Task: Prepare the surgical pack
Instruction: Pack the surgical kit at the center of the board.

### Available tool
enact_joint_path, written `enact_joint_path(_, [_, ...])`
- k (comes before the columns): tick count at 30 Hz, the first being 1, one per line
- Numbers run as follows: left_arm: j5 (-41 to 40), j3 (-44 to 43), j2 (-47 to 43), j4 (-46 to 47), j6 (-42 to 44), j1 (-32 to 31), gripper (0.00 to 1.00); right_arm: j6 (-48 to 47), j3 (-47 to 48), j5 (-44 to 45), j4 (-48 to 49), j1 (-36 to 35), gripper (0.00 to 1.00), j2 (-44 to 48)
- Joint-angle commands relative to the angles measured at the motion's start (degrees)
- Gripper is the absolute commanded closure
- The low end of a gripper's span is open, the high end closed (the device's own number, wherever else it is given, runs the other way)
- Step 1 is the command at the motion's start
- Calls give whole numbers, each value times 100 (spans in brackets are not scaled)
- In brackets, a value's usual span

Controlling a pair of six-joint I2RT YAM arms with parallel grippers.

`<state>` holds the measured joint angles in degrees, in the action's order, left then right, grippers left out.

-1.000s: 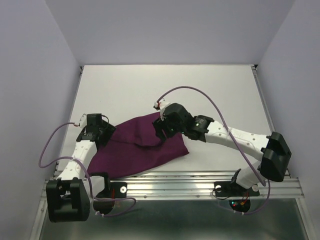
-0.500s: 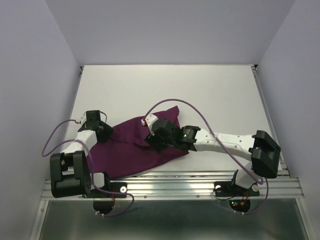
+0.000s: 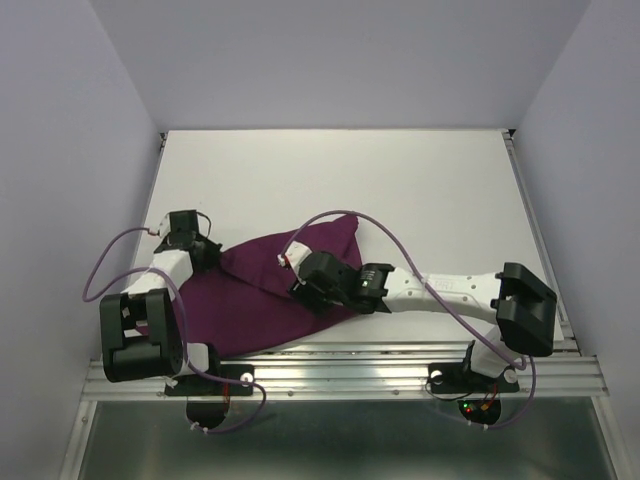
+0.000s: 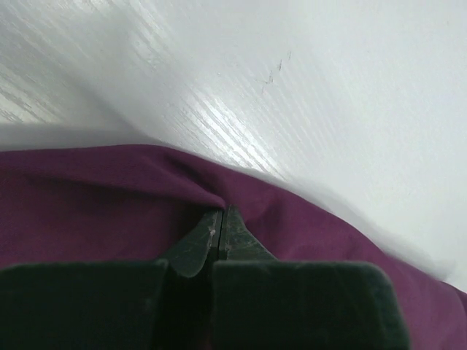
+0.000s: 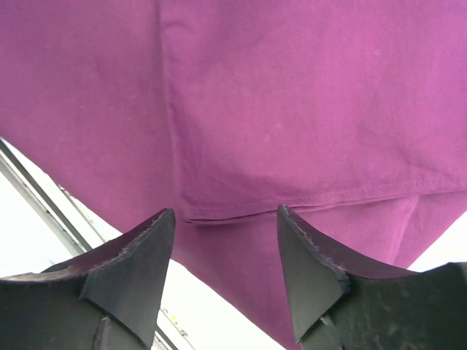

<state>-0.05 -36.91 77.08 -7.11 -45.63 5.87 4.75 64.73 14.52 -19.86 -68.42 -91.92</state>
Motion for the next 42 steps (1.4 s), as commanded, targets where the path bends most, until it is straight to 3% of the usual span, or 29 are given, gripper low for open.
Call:
enact_joint_path(1, [-21, -308, -105, -26, 71, 72, 100, 17, -83, 217, 316, -189, 36, 183])
enact_joint_path(11, [489, -677, 88, -106, 247, 468, 100, -9, 75, 578, 342, -242, 37, -326])
enact_joint_path(17, [621, -748, 255, -71, 265, 573, 100, -62, 206, 508, 386, -294, 58, -581])
enact_joint_path(21, [700, -783, 404, -53, 265, 696, 100, -27, 233, 333, 465, -347, 57, -582])
enact_joint_path(23, [770, -783, 500, -9, 265, 766, 100, 16, 242, 262, 483, -347, 50, -503])
enact_joint_path(26, [884, -792, 606, 8, 282, 828, 87, 148, 251, 410, 500, -347, 45, -249])
enact_joint_path(27, [910, -809, 607, -18, 291, 854, 73, 157, 251, 585, 509, -347, 44, -169])
enact_joint_path(29, [919, -871, 511, -97, 344, 855, 58, 149, 277, 797, 509, -347, 39, -37])
enact_joint_path(30, [911, -906, 440, -141, 353, 846, 46, 140, 286, 946, 509, -347, 38, 94])
enact_joint_path(33, [683, -1037, 10, -395, 475, 855, 24, 175, 295, 825, 492, -40, 35, 392])
enact_joint_path(36, [287, -1126, -526, -685, 607, 846, 15, 236, 277, 614, 492, 276, 23, 674])
enact_joint_path(38, [295, -1108, -850, -773, 643, 828, 15, 298, 277, 482, 492, 626, 19, 728])
enact_joint_path(39, [356, -1039, -939, -774, 651, 793, 22, 333, 294, 377, 492, 776, 19, 737])
enact_joint_path(40, [409, -986, -1019, -757, 643, 723, 30, 394, 338, 341, 492, 952, 19, 676])
enact_joint_path(41, [479, -881, -1132, -739, 634, 514, 51, 577, 478, 271, 439, 1380, 21, 597])
enact_joint_path(42, [497, -819, -1168, -721, 590, 390, 61, 701, 584, 209, 395, 1628, 27, 518])
